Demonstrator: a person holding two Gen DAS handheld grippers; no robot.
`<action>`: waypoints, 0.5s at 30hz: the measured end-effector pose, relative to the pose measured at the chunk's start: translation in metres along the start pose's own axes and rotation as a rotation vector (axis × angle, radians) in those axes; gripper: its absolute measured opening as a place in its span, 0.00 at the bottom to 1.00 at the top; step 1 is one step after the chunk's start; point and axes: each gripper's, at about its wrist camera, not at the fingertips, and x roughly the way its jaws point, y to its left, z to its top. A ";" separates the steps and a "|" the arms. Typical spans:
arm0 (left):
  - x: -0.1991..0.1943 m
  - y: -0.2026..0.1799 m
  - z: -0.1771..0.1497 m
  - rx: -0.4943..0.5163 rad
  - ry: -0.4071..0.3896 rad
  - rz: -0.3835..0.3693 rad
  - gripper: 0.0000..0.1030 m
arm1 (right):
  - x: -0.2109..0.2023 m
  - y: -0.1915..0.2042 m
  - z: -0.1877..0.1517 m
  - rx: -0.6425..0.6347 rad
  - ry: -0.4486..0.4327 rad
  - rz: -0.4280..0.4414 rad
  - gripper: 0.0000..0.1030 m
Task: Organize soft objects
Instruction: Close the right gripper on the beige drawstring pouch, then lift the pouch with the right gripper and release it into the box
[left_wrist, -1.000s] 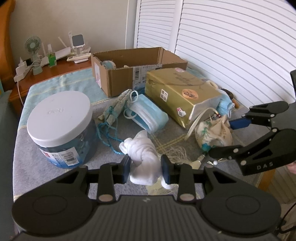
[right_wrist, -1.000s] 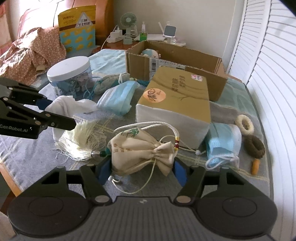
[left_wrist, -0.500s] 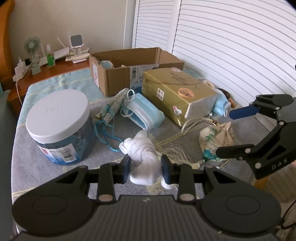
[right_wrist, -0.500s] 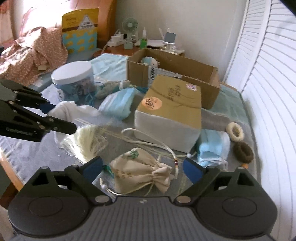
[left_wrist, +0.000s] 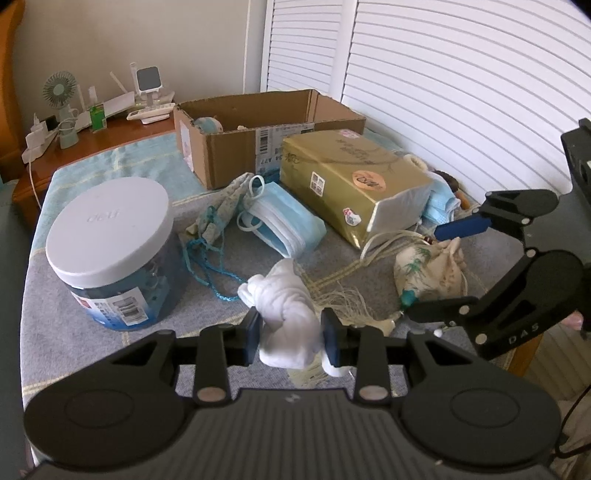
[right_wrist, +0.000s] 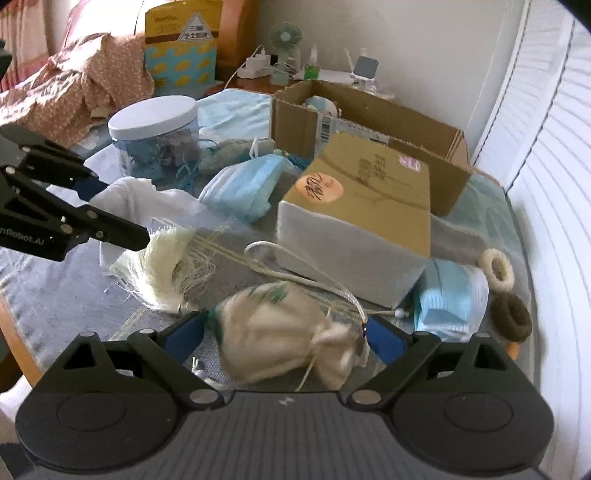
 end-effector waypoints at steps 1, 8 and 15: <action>0.000 0.000 0.000 0.001 0.001 0.000 0.32 | 0.000 0.000 -0.001 0.004 0.001 0.008 0.94; 0.000 -0.004 0.001 0.013 0.008 0.000 0.32 | 0.001 0.006 -0.004 -0.007 0.012 -0.023 0.76; -0.007 -0.004 0.002 0.021 0.001 0.003 0.32 | -0.020 0.000 -0.002 0.059 -0.036 -0.038 0.71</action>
